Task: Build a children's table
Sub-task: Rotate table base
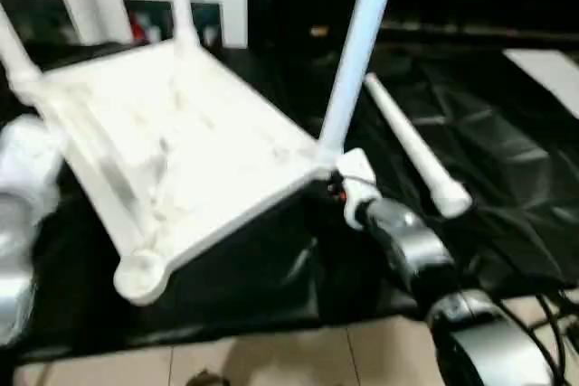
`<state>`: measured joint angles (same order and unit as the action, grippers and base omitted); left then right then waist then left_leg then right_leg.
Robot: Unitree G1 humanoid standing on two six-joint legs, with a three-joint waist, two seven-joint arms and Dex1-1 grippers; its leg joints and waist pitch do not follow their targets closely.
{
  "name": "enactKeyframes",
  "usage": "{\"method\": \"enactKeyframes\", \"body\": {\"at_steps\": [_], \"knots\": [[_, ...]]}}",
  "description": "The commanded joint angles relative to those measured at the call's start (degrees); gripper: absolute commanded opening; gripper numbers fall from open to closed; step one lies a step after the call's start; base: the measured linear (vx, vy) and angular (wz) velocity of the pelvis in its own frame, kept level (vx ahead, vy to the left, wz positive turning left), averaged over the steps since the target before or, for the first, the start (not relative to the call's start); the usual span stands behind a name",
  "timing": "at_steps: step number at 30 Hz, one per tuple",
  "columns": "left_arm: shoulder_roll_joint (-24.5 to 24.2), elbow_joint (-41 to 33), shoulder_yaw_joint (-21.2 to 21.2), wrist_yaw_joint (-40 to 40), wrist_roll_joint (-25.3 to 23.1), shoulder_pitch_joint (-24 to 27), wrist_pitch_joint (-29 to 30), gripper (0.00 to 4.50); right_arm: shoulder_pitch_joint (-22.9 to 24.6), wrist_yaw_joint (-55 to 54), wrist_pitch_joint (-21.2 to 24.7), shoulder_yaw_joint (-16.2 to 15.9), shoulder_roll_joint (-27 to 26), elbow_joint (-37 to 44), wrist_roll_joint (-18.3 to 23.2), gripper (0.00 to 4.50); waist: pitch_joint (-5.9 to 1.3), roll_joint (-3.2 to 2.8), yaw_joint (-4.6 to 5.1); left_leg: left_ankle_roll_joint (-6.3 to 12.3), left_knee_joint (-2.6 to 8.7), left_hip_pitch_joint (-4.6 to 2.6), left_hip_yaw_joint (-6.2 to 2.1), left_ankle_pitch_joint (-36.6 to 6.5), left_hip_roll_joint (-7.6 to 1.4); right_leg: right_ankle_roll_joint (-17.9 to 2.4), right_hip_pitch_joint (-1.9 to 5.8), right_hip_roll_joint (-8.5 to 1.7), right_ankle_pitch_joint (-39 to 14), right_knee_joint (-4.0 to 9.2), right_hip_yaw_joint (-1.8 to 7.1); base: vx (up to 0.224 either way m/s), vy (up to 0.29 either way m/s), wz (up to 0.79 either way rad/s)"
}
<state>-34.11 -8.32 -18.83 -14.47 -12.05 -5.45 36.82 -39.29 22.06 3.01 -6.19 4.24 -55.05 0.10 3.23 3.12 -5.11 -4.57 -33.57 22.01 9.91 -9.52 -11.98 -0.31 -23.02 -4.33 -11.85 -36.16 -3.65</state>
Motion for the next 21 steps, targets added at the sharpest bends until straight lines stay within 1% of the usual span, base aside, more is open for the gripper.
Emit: {"method": "enactKeyframes", "body": {"at_steps": [1, 2, 3, 4, 5, 6, 7, 8, 9, 10, 11, 12, 13, 16, 17, 19, 20, 21], "knots": [[0.2, -1.4, 1.9, -3.3, 1.8, 1.8, 4.4, 1.40, -1.9, -1.0, -1.4, 0.6, 0.0, -2.0, -0.5, 3.83, -3.28, -1.48, 0.04, -2.16, 4.46, -1.54, -0.24, -16.9, -1.40, -10.4, 1.57, -3.17, -10.6, 4.35, 2.69, 0.000, 0.000, 0.00], [0.2, -1.4, 2.1, -3.4, 1.8, 1.9, 4.5, 1.40, -1.9, -1.0, -1.4, 0.6, 0.0, -2.1, -0.5, 3.83, -3.32, -1.55, -0.03, -2.15, 4.43, -1.56, -0.23, -16.7, -1.31, -10.5, 1.53, -3.11, -10.1, 4.32, 2.70, 0.000, 0.000, 0.00], [0.4, -1.7, 3.5, -4.9, 2.4, 2.8, 6.3, 1.40, -2.3, -1.1, -1.7, 0.7, -0.1, -2.7, -0.6, 3.83, -3.34, -1.86, -0.11, -2.20, 4.46, -1.50, -0.32, -16.6, -1.32, -10.5, 1.59, -3.08, -9.6, 4.25, 2.69, 0.000, 0.000, 0.00], [0.2, -3.0, 5.8, -7.3, 3.2, 4.2, 8.5, 1.40, -2.7, -1.2, -2.2, 1.0, -0.2, -3.5, -0.8, 3.83, -3.37, -1.89, -0.02, -2.40, 4.47, -1.48, -0.31, -16.7, -1.33, -10.6, 1.56, -3.03, -8.8, 4.17, 2.67, 0.000, 0.000, 0.00], [0.1, -4.2, 6.8, -8.6, 3.8, 4.9, 10.5, 1.40, -2.8, -1.2, -2.5, 1.0, -0.2, -3.9, -0.8, 3.83, -3.44, -1.80, -0.04, -2.44, 4.46, -1.49, -0.33, -16.7, -1.36, -10.7, 1.60, -3.07, -8.4, 4.11, 2.65, 0.000, 0.000, 0.00], [-0.1, -4.8, 7.6, -9.6, 4.2, 5.4, 11.5, 1.40, -2.9, -1.2, -2.6, 1.1, -0.1, -4.0, -0.9, 3.83, -3.47, -1.75, 0.00, -2.40, 4.49, -1.34, -0.36, -16.3, -1.36, -10.9, 1.73, -3.07, -7.5, 3.98, 2.62, 0.000, 0.000, 0.00], [-0.7, -5.8, 8.7, -10.9, 4.6, 6.3, 13.0, 1.40, -3.0, -1.2, -2.9, 1.1, 0.0, -4.3, -1.0, 3.83, -3.49, -2.02, 0.08, -2.43, 4.42, -1.44, -0.30, -16.4, -1.32, -11.1, 1.64, -3.00, -6.9, 3.99, 2.65, 0.000, 0.000, 0.00], [-1.3, -6.1, 9.4, -11.7, 4.7, 6.9, 13.8, 1.40, -3.1, -1.1, -3.1, 1.0, 0.0, -4.6, -1.1, 3.83, -3.48, -1.90, 0.16, -2.35, 4.43, -1.28, -0.33, -16.2, -1.31, -11.3, 1.79, -2.99, -6.4, 3.95, 2.64, 0.000, 0.000, 0.00], [-1.7, -6.5, 9.8, -12.1, 4.8, 7.3, 14.4, 1.40, -3.3, -1.1, -3.5, 1.0, 0.1, -5.1, -1.1, 3.83, -3.53, -1.83, 0.15, -2.19, 4.35, -1.33, -0.27, -15.9, -1.26, -11.4, 1.88, -2.91, -5.8, 3.92, 2.61, 0.000, 0.000, 0.00], [-2.3, -6.8, 10.3, -13.0, 5.2, 7.9, 14.7, 1.40, -3.5, -1.1, -3.8, 1.0, 0.2, -5.5, -1.1, 3.83, -3.48, -1.70, 0.22, -1.77, 4.34, -1.20, -0.27, -15.7, -1.15, -11.5, 1.94, -2.92, -5.9, 3.91, 2.61, 0.000, 0.000, 0.00], [-2.7, -7.1, 10.7, -13.6, 5.4, 8.2, 15.0, 1.40, -3.6, -1.1, -4.0, 1.0, 0.3, -5.7, -1.0, 3.83, -3.47, -1.66, 0.21, -1.56, 4.26, -1.27, -0.20, -15.5, -1.16, -11.4, 1.91, -2.96, -6.3, 3.98, 2.65, 0.000, 0.000, 0.00], [-2.5, -7.9, 11.4, -15.0, 6.9, 8.3, 14.9, 1.40, -3.9, -0.9, -4.5, 1.0, 0.4, -6.2, -0.9, 3.83, -3.43, -1.47, 0.24, -1.44, 4.28, -1.22, -0.17, -15.2, -1.16, -11.4, 1.95, -2.94, -6.4, 4.00, 2.67, 0.000, 0.000, 0.00], [-2.5, -8.1, 11.5, -15.2, 7.1, 8.2, 14.8, 1.40, -4.0, -0.9, -4.5, 1.0, 0.4, -6.3, -0.9, 3.83, -3.46, -1.68, 0.19, -1.55, 4.27, -1.29, -0.22, -15.1, -1.17, -11.5, 1.92, -2.95, -6.7, 3.95, 2.64, 0.000, 0.000, 0.00], [-2.6, -9.8, 13.7, -17.6, 8.5, 8.3, 14.7, 1.40, -4.5, -0.5, -5.3, 1.1, 0.3, -7.0, -0.9, 3.83, -3.46, -1.89, 0.21, -1.90, 4.27, -1.34, -0.21, -15.3, -1.24, -11.6, 1.88, -2.83, -5.9, 3.83, 2.62, 0.000, 0.000, 0.00], [-2.6, -9.8, 13.7, -17.6, 8.5, 8.3, 14.7, 1.40, -4.5, -0.5, -5.3, 1.1, 0.3, -7.0, -0.9, 3.83, -3.44, -1.81, 0.24, -1.87, 4.26, -1.33, -0.18, -15.4, -1.19, -11.5, 1.86, -2.79, -5.8, 3.88, 2.62, 0.000, 0.000, 0.00], [-1.9, -11.5, 15.9, -19.3, 10.3, 8.1, 15.4, 1.40, -5.0, -0.1, -5.2, 1.2, 0.5, -6.5, -1.0, 3.83, -3.47, -1.66, 0.14, -1.75, 4.23, -1.37, -0.17, -15.5, -1.21, -11.4, 1.97, -2.94, -6.6, 3.89, 2.66, 0.000, 0.000, 0.00], [-1.3, -11.7, 16.6, -19.5, 10.7, 7.6, 15.1, 1.40, -4.6, 0.2, -4.8, 1.0, 1.1, -5.2, -1.1, 3.83, -3.48, -1.33, 0.18, -1.62, 4.23, -1.37, -0.10, -15.2, -1.23, -11.4, 1.95, -2.90, -6.6, 3.92, 2.67, 0.000, 0.000, 0.00], [-0.8, -11.6, 17.4, -19.7, 10.8, 7.1, 14.0, 1.40, -4.1, 0.5, -4.2, 0.9, 1.9, -3.6, -1.3, 3.83, -3.39, -1.48, -0.02, -1.59, 4.23, -1.41, -0.09, -14.9, -1.23, -11.2, 1.91, -2.86, -6.7, 3.96, 2.68, 0.000, 0.000, 0.00]]}}
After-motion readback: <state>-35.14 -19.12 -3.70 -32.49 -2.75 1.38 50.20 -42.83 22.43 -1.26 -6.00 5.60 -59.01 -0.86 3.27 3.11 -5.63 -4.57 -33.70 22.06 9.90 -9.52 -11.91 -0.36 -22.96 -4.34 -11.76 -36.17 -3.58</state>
